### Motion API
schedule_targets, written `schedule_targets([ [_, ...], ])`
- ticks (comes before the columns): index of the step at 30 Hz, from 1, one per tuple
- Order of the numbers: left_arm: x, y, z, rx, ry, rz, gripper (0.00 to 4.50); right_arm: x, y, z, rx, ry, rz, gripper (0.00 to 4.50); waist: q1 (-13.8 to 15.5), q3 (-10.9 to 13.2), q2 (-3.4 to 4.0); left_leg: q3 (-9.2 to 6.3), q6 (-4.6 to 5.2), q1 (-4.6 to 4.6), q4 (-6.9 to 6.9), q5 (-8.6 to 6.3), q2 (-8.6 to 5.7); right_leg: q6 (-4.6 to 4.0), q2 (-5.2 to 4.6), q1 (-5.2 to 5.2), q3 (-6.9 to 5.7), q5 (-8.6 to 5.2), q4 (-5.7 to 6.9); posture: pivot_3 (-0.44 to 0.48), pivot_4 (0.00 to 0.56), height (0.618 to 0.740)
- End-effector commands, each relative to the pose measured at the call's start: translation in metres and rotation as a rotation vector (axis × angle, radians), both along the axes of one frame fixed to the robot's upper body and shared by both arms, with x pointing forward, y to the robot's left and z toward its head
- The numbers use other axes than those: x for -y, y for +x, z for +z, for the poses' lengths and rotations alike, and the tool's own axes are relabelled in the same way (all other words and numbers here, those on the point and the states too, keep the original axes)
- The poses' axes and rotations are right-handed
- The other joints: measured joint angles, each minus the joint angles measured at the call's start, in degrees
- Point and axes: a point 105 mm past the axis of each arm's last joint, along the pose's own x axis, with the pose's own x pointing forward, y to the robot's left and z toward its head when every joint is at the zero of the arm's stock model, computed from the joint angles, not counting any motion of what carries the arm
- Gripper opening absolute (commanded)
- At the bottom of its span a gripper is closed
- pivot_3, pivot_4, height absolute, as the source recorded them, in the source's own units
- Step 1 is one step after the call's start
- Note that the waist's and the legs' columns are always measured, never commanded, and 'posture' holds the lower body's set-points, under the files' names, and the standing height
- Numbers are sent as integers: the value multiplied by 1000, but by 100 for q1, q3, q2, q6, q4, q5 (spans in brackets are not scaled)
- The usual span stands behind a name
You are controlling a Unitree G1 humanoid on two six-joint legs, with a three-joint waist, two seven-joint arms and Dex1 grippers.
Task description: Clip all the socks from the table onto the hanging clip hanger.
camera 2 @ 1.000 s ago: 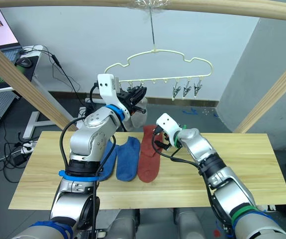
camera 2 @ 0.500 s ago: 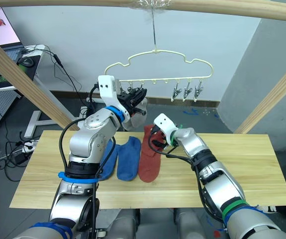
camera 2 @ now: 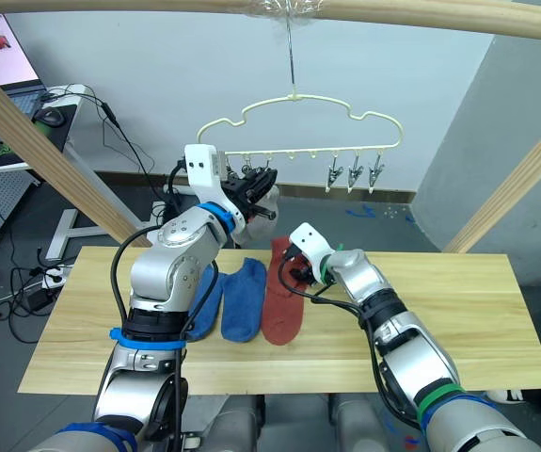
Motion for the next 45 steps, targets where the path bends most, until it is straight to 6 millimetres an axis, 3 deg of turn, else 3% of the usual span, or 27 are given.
schedule_targets([
  [1,4,-5,10,43,-4,-10,307,-2,1,12,31,30,4,1292,0,0,0,0,0,0,0,0,0,0,0,0,0,0,0,51,235,740],
  [4,4,-5,10,42,-5,-12,307,-1,2,12,30,31,0,179,0,0,0,0,0,1,0,0,0,0,0,0,0,0,0,42,235,740],
  [5,4,-5,10,42,-6,-12,307,-2,1,13,28,33,0,14,0,0,0,0,0,1,0,0,0,0,0,0,0,0,0,42,235,740],
  [10,5,-6,8,33,-5,-24,307,-2,-2,20,24,59,5,14,-2,0,0,0,0,0,0,0,0,0,0,0,0,0,0,40,235,740],
  [14,5,-7,9,-2,-51,-52,307,0,-6,54,36,196,-32,14,0,0,0,0,0,0,0,0,0,0,0,0,0,0,0,40,235,740],
  [19,3,-6,12,-129,-243,-116,307,7,-22,106,12,436,-101,14,-2,0,0,-5,0,0,2,0,1,0,0,0,-3,0,4,20,231,740],
  [26,-1,-3,17,-211,-354,-157,307,10,-41,138,3,550,-136,14,-20,0,0,-7,0,0,2,0,0,1,1,0,-6,0,5,-13,223,740],
  [33,-3,-3,18,-249,-393,-179,307,24,-49,149,23,575,-194,14,-21,0,1,-6,0,-3,1,0,0,1,0,-1,-6,-1,2,-21,214,740],
  [45,1,-9,10,-210,-257,-200,307,68,-106,107,-34,348,-261,14,-24,-2,2,-5,0,-4,-4,0,-1,1,0,-2,-4,-1,-8,-34,211,740],
])
